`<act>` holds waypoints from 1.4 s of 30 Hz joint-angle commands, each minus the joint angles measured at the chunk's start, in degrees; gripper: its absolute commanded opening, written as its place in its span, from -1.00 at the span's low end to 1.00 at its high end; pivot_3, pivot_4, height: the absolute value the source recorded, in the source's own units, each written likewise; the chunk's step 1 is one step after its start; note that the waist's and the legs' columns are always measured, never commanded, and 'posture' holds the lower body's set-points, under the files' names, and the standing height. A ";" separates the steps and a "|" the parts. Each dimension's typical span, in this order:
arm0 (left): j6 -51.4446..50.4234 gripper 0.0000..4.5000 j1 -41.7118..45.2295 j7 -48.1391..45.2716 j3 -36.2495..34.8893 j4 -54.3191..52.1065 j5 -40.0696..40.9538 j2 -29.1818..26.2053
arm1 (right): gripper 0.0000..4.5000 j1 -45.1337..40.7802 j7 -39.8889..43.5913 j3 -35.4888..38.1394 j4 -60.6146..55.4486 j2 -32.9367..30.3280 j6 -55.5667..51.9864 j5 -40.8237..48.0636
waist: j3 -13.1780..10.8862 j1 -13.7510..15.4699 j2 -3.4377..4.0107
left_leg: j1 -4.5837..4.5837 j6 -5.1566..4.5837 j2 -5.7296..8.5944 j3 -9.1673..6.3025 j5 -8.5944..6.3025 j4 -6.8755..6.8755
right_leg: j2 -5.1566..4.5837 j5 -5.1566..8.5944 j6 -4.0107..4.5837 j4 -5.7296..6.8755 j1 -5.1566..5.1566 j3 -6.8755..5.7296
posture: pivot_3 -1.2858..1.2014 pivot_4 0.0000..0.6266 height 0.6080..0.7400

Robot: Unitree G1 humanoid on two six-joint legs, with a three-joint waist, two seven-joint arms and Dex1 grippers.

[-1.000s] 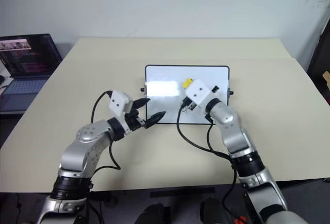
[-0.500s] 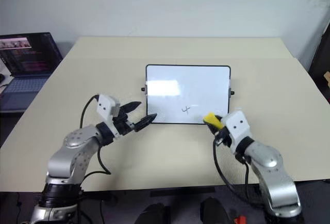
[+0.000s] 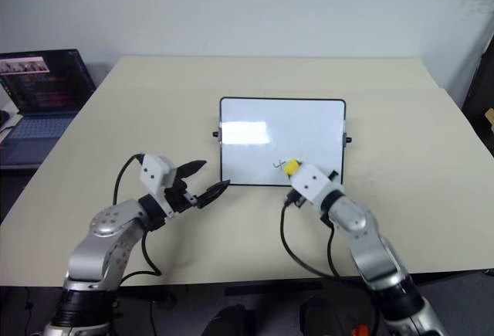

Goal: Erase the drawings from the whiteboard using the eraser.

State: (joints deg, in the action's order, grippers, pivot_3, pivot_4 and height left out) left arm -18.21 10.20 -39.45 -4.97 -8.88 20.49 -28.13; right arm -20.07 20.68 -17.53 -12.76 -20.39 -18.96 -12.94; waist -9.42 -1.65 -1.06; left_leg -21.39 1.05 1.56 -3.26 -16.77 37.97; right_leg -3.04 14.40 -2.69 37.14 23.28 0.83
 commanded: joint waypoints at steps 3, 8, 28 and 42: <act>1.17 1.00 2.89 0.71 -0.06 -3.55 -0.23 -0.05 | -0.49 -9.29 -2.16 -0.94 10.53 2.65 4.80 -3.15 | 0.00 0.17 0.00 | -0.09 0.15 0.01 0.00 0.08 0.00 | -0.01 0.00 0.00 -0.07 0.05 -0.01 | 0.03 -0.52 1.00; -0.43 1.00 4.23 0.17 0.45 -4.99 0.38 -0.25 | -0.49 -10.98 0.00 -4.95 17.05 3.94 7.09 -5.53 | 0.00 0.07 0.00 | -0.23 0.15 0.01 0.02 0.08 -0.01 | -0.04 0.00 0.00 -0.12 0.17 0.01 | 0.03 -0.52 1.00; -0.37 1.00 3.05 -0.31 0.44 -4.06 -0.25 -0.41 | -0.49 -8.16 -2.20 -0.95 18.16 -0.13 5.00 -8.49 | 0.05 0.22 -0.07 | 0.44 -0.12 0.14 0.08 -0.02 0.11 | -0.01 -0.02 0.03 0.51 -0.24 0.08 | 0.03 -0.52 1.00; -0.59 1.00 2.58 0.19 0.65 -4.26 -0.29 -0.06 | -0.49 -7.11 0.21 -6.69 16.43 1.29 5.36 -13.88 | 0.10 -0.25 -0.15 | 0.54 -0.09 0.06 0.19 0.01 0.11 | 0.00 -0.01 0.04 0.60 -0.23 0.16 | 0.03 -0.52 1.00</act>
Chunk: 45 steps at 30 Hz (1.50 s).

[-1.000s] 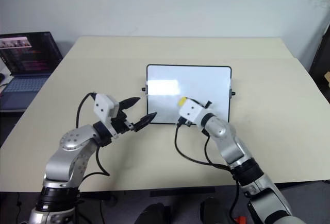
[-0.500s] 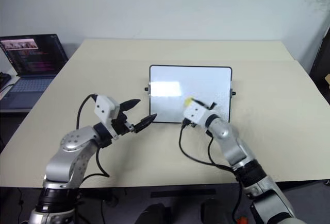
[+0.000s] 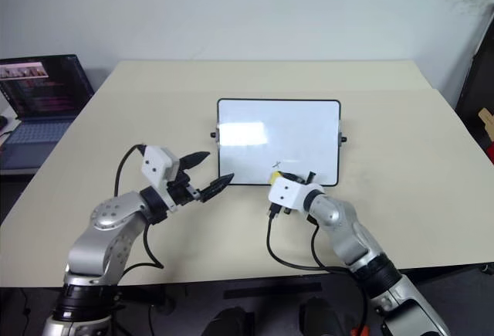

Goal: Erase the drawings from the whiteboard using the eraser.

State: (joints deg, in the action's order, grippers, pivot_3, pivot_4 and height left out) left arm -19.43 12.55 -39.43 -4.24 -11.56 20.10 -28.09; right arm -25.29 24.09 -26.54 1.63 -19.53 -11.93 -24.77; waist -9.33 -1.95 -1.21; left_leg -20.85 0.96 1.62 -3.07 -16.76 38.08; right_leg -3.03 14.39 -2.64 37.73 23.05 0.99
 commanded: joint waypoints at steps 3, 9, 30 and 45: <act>0.89 1.00 -0.29 0.28 0.07 -1.42 -0.05 0.16 | -0.49 -3.81 -6.36 5.06 2.08 1.90 -0.31 -1.06 | -0.01 0.08 0.01 | 0.00 0.02 0.00 0.00 0.05 0.01 | 0.00 -0.01 0.02 0.01 0.00 0.01 | 0.03 -0.52 1.00; 1.24 1.00 -1.63 0.11 0.04 -0.84 -0.28 0.22 | -0.49 -6.20 -8.38 5.39 3.58 3.91 0.67 -1.42 | -0.01 0.15 0.01 | -0.07 0.03 0.01 -0.03 0.06 -0.10 | -0.01 0.00 0.04 0.01 0.11 -0.01 | 0.03 -0.52 1.00; 0.94 1.00 -2.24 -0.16 0.35 -1.37 -0.16 0.03 | -0.50 -1.25 -2.92 7.24 2.37 -2.53 -4.33 -2.06 | 0.00 0.65 -0.01 | -0.03 0.03 0.00 -0.09 0.05 -0.04 | -0.01 0.08 0.12 0.01 -0.01 -0.10 | 0.03 -0.52 1.00; 1.01 1.00 -0.56 -0.07 1.44 -0.97 -0.01 0.57 | -0.50 -6.86 -3.63 3.00 5.54 4.18 -1.33 -2.37 | 0.00 -0.61 -0.01 | 0.09 0.03 -0.13 -0.04 0.06 -0.03 | 0.01 0.07 0.14 -0.01 -0.09 -0.03 | 0.03 -0.52 1.00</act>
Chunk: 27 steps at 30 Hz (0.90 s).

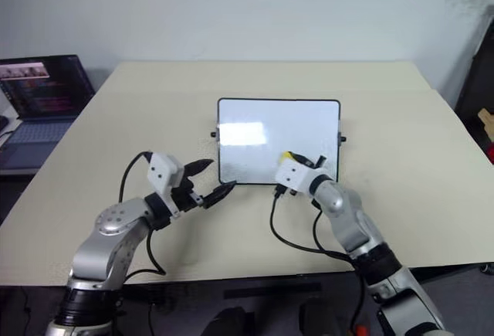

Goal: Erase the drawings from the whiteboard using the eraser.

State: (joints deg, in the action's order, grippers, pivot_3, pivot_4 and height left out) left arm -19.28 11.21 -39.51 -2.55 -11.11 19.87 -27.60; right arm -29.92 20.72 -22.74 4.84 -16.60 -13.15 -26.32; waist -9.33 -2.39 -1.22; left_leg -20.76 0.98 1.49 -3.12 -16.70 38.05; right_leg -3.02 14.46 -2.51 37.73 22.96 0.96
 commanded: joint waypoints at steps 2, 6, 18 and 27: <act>0.84 1.00 0.58 0.14 -0.24 -1.64 0.19 0.14 | -0.50 -4.31 0.11 -0.82 3.54 1.83 0.80 -0.65 | 0.00 -0.20 0.01 | -0.02 0.01 -0.05 0.01 0.01 -0.02 | 0.06 -0.01 0.04 0.02 0.08 0.00 | 0.03 -0.52 1.00; 0.94 1.00 0.10 0.02 -0.25 -1.71 0.19 0.08 | -0.50 -7.67 0.00 -0.55 5.78 2.73 1.96 -0.26 | -0.01 -0.13 0.00 | -0.10 0.02 -0.04 0.02 0.01 -0.05 | 0.05 -0.03 0.05 0.04 0.17 0.00 | 0.03 -0.52 1.00; 0.20 1.00 7.79 -2.66 1.84 0.37 1.59 0.97 | -0.50 5.14 3.96 20.95 -21.33 2.70 -16.23 17.40 | -0.09 1.65 0.06 | -0.52 0.02 0.06 -0.24 -0.01 -0.12 | -0.04 -0.02 0.02 -0.25 0.29 -0.09 | 0.03 -0.52 1.00; 3.90 1.00 24.93 -15.90 11.51 10.73 1.30 7.03 | -0.50 23.09 1.46 39.77 -43.81 3.37 -36.39 26.87 | -0.09 2.37 0.10 | -1.06 0.05 0.16 -0.59 0.01 -0.13 | 0.07 0.02 -0.07 -0.71 0.45 -0.40 | 0.03 -0.52 1.00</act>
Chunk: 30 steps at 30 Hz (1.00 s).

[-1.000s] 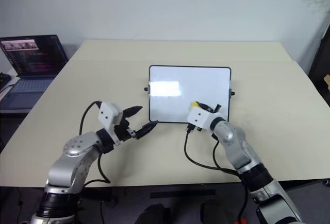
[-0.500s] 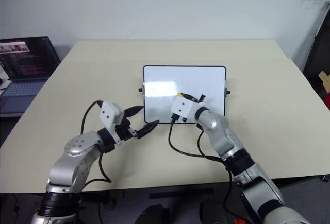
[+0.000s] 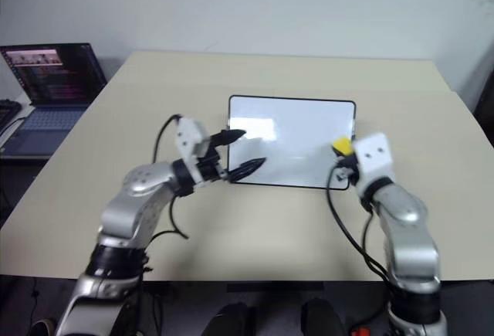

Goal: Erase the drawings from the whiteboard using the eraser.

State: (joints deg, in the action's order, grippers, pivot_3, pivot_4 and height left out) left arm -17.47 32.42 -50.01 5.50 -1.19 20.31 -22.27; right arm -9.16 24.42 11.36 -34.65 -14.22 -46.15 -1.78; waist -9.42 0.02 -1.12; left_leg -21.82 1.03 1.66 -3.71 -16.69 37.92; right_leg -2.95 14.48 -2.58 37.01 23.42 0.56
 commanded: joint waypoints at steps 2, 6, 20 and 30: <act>2.60 1.00 6.34 -10.70 6.61 2.47 1.21 3.08 | -0.50 4.01 -4.15 7.93 -2.88 2.40 -4.04 3.40 | -0.01 -0.20 0.01 | -0.03 0.12 0.10 0.07 0.07 0.00 | -0.06 0.02 -0.06 -0.01 0.00 0.03 | 0.03 -0.52 1.00; 3.59 1.00 9.54 -20.66 10.77 5.77 1.24 3.67 | -0.50 2.19 -7.32 8.32 1.79 3.12 -3.77 4.25 | -0.03 -1.72 0.09 | 0.15 -0.09 0.05 0.32 -0.05 -0.02 | -0.01 0.02 -0.10 0.10 0.00 0.14 | 0.03 -0.52 1.00; 13.44 1.00 14.78 -25.45 13.54 17.23 -4.57 9.34 | -0.50 -3.89 -10.68 11.37 18.26 -2.34 0.82 8.46 | -0.05 -1.69 0.13 | 0.12 -0.24 0.01 0.42 -0.12 0.03 | 0.05 0.03 -0.14 0.09 0.01 0.22 | 0.03 -0.52 1.00; 15.54 1.00 14.05 -23.93 14.01 16.83 -6.98 11.39 | 0.22 -5.47 -12.14 11.71 23.01 -3.67 3.56 10.62 | -0.04 -1.70 0.15 | 0.12 -0.25 0.02 0.45 -0.12 0.05 | 0.04 0.02 -0.15 0.14 0.01 0.24 | 0.03 -0.52 1.00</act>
State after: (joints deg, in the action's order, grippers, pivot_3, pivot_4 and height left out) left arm -3.09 46.19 -74.33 19.82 16.81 13.59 -11.06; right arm -13.42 12.78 22.18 -10.85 -16.85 -44.57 8.05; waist -9.46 -1.68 -0.97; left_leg -21.69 0.78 1.68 -3.26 -16.81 37.97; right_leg -2.91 14.50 -2.73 37.16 23.43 0.81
